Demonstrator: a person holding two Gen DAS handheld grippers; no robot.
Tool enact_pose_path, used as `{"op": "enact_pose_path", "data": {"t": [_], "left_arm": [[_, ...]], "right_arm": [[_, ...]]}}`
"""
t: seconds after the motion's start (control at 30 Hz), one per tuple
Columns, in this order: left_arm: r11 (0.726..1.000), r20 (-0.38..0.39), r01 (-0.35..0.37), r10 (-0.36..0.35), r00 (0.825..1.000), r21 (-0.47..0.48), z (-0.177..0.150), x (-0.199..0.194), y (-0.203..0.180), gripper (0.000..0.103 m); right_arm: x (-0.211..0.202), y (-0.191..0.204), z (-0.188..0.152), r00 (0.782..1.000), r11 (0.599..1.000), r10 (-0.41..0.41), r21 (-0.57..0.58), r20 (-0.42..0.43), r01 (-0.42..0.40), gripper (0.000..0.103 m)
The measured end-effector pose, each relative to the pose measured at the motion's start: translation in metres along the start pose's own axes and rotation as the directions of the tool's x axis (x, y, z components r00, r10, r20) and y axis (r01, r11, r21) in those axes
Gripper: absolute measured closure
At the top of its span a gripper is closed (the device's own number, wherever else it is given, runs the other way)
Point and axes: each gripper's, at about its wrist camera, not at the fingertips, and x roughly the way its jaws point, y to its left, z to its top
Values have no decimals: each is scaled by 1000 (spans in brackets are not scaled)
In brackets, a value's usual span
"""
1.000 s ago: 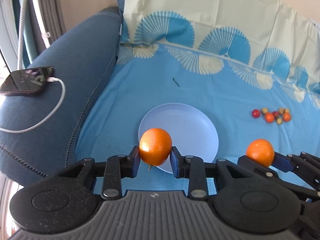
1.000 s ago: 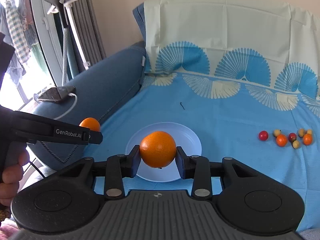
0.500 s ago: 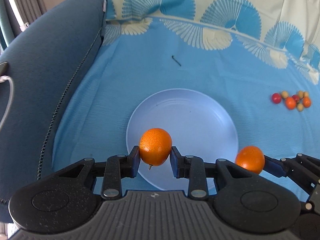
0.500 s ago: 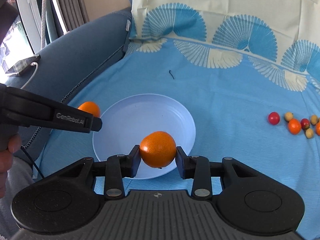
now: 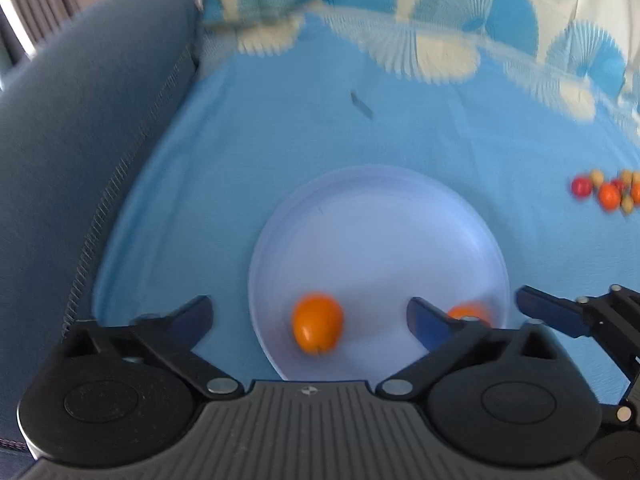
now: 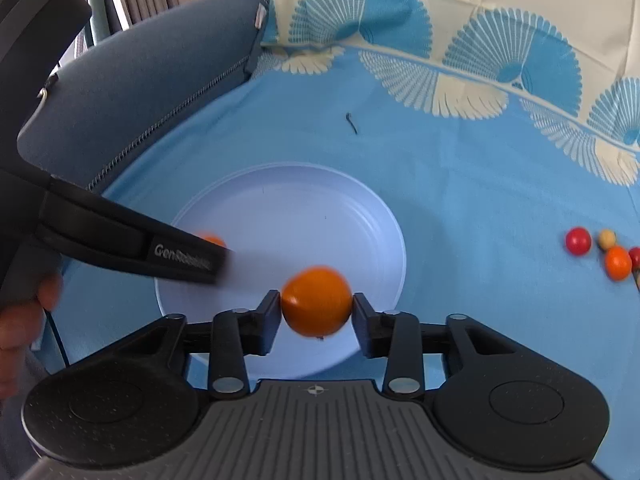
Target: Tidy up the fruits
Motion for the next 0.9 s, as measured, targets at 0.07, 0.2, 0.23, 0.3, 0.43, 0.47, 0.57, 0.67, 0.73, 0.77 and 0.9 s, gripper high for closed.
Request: {"op": "enact_pose_path", "data": {"t": [0.07, 0.2, 0.23, 0.3, 0.43, 0.47, 0.57, 0.67, 0.73, 0.77, 0.9], "left_arm": [[1000, 11, 1, -1, 1000, 21, 2, -13, -1, 0], [1000, 15, -25, 25, 1000, 12, -9, -42, 2, 0], [999, 16, -32, 32, 999, 6, -14, -51, 3, 0], [998, 8, -55, 56, 998, -14, -25, -68, 7, 0], [995, 0, -86, 86, 996, -59, -51, -100, 18, 0], [994, 1, -87, 87, 996, -72, -56, -107, 21, 0], [992, 14, -83, 85, 996, -96, -70, -127, 26, 0], [992, 46, -86, 90, 995, -91, -80, -145, 23, 0], [992, 70, -87, 93, 993, -86, -84, -156, 19, 0], [993, 78, -84, 91, 993, -86, -86, -161, 18, 0], [994, 114, -72, 81, 990, -84, -93, -178, 11, 0]], "right_arm": [[-9, 0, 4, 1000, 1000, -9, -10, 27, 9, 33], [-38, 0, 5, 999, 999, -35, 0, 41, 35, 11], [-47, 0, 3, 999, 999, -33, 12, 38, 33, 10], [-65, 0, -3, 999, 999, -26, 44, 29, 25, 7], [-102, 6, -20, 999, 993, -31, 115, 19, 28, 6], [-111, 9, -24, 999, 991, -35, 128, 29, 32, 5], [-135, 14, -36, 996, 989, -56, 138, 71, 46, 4], [-154, 18, -43, 992, 990, -64, 129, 106, 50, 3], [-164, 20, -46, 989, 991, -67, 127, 131, 50, 3], [-170, 21, -48, 987, 991, -70, 123, 145, 52, 3], [-188, 26, -54, 979, 993, -73, 106, 190, 53, 3]]}}
